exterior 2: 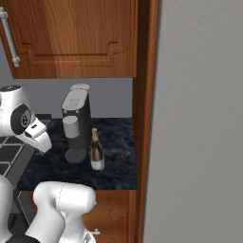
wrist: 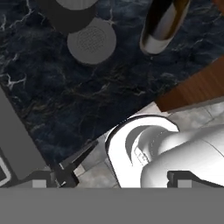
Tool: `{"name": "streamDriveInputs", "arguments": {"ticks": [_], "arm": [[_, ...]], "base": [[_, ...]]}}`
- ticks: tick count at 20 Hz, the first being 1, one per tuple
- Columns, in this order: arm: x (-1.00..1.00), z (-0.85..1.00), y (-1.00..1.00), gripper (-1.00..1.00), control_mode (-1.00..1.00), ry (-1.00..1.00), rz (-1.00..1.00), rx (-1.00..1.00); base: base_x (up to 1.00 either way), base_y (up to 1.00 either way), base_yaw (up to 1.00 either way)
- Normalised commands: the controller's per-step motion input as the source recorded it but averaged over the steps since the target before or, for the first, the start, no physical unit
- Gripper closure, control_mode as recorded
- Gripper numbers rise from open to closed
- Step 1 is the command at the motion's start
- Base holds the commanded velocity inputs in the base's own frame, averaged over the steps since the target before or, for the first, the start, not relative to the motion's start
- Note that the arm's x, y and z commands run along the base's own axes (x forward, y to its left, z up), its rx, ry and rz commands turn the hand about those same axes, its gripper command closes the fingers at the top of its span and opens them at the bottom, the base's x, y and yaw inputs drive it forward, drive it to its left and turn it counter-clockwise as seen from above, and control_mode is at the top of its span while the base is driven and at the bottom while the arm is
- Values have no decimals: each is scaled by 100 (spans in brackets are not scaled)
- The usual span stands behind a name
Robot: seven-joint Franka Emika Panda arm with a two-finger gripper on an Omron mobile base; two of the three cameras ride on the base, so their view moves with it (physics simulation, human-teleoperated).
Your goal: There is a wine glass and glass cup on the dining counter. Place the wine bottle next to the wine glass and the juice bottle next to the glass cup.
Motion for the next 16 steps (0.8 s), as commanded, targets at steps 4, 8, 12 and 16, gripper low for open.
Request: {"name": "streamDriveInputs", "arguments": {"ticks": [4,8,12,16], "arm": [[-9,0,0,-100,-100,-6,-40,-6],[-9,-3,0,-100,-100,-1,-34,-5],[-11,-6,0,-100,-100,-2,-13,-3],[-10,-16,0,-100,-100,-38,-11,-25]], "base": [[0,0,0],[0,0,0],[0,0,0],[0,0,0]]}}
